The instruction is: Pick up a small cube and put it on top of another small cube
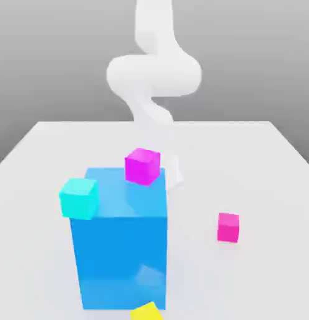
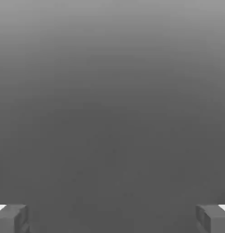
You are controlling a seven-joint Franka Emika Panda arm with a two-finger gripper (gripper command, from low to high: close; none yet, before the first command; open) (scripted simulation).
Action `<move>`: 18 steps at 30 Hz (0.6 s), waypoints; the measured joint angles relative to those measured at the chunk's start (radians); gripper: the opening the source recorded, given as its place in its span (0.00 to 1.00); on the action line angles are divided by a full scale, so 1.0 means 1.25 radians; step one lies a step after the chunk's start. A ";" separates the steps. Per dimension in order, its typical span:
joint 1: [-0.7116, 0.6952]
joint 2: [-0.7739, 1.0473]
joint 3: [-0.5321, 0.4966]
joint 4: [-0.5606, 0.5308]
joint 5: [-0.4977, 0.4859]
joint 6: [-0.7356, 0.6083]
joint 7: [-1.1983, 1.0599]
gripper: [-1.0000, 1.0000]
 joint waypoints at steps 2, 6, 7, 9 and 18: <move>0.009 0.046 0.038 -0.051 0.015 0.041 0.046 0.50; 0.029 0.134 0.112 -0.151 0.045 0.120 0.136 0.50; 0.034 0.156 0.130 -0.176 0.052 0.139 0.159 0.50; 0.046 0.201 0.167 -0.227 0.067 0.179 0.205 0.50; 0.104 0.497 0.354 -0.467 0.102 0.419 0.481 0.50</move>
